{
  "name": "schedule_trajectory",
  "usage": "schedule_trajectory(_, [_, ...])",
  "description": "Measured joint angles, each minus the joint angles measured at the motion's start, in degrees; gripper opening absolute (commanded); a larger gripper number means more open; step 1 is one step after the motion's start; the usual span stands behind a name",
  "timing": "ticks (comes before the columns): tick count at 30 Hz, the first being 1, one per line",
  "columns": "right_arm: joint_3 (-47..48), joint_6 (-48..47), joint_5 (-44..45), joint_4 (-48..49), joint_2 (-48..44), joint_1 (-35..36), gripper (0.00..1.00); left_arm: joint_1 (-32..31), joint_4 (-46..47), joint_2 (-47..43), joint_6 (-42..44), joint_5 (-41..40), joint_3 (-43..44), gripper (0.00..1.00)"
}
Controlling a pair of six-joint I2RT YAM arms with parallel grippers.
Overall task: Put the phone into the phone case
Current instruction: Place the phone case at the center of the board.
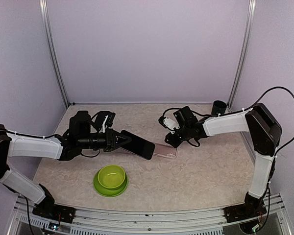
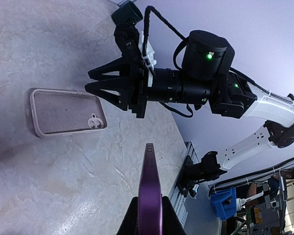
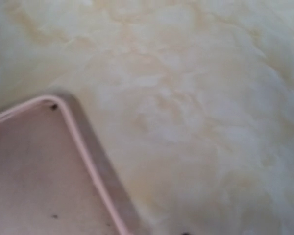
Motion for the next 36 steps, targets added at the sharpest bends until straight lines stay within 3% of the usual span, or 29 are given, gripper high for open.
schedule_trajectory(3, [-0.02, 1.81, 1.49, 0.07, 0.0, 0.0, 0.52, -0.02, 0.28, 0.81, -0.09, 0.07, 0.0, 0.0])
schedule_trajectory(7, [-1.05, 4.33, 3.08, 0.72, -0.39, 0.0, 0.79, -0.02, 0.79, 2.34, -0.2, 0.31, 0.15, 0.0])
schedule_trajectory(9, [-2.36, 6.03, 3.87, 0.68, -1.6, 0.0, 0.83, 0.0, 0.72, 3.26, -0.11, 0.35, 0.61, 0.0])
schedule_trajectory(21, [-5.2, 18.21, 9.88, -1.31, -9.99, -0.09, 0.83, 0.04, -0.33, 12.35, 1.55, 1.05, 10.54, 0.0])
schedule_trajectory(36, [-16.06, 33.33, 8.17, -2.8, -23.12, -2.51, 0.85, 0.57, -8.22, 23.89, 5.46, 2.19, 24.5, 0.0])
